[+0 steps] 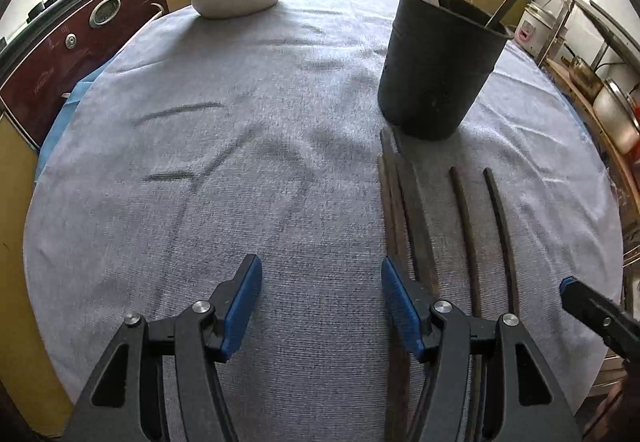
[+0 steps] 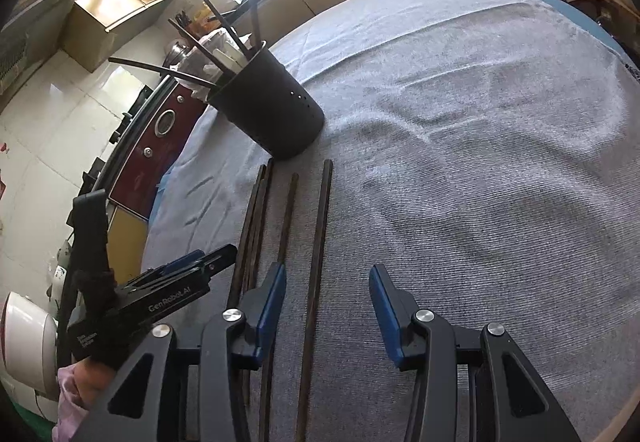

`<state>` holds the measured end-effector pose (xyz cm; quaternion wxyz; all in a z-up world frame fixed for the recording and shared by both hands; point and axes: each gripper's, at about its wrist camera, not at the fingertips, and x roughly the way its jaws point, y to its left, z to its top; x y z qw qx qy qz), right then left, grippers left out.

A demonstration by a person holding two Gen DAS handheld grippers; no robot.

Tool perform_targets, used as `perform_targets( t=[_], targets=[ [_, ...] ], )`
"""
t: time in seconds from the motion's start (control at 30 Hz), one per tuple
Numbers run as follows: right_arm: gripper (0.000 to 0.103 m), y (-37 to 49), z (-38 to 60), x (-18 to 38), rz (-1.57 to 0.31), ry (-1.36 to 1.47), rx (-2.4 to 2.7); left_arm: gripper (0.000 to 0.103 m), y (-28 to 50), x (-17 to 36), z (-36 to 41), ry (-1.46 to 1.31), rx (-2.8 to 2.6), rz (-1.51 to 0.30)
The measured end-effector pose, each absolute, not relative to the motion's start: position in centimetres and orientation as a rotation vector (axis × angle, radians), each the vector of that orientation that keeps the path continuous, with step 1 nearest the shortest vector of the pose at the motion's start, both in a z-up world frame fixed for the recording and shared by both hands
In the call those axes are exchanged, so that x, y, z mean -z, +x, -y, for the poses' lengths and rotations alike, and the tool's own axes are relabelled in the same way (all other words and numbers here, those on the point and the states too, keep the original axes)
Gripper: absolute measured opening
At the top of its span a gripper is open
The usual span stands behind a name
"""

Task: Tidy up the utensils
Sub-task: 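Move both open tools back over the chopsticks lying beside the holder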

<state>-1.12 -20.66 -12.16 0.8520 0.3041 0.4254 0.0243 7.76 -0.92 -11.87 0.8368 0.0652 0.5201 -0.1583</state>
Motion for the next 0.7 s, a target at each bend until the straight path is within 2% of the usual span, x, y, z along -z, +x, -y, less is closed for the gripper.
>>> perform_targets(
  t=[0.2, 0.37, 0.7],
  targets=[
    [0.047, -1.2, 20.9, 12.5, -0.899, 0.661, -0.055, 0.064, 7.8, 12.2, 1.5, 0.155, 0.341, -1.087],
    [0.047, -1.2, 21.1, 12.8, -0.901, 0.666, -0.052, 0.071, 8.5, 12.4, 1.6, 0.142, 0.338, -1.092],
    [0.047, -0.8, 21.3, 13.2, -0.911, 0.670, -0.043, 0.072, 9.6, 12.6, 2.4, 0.191, 0.325, -1.077]
  ],
)
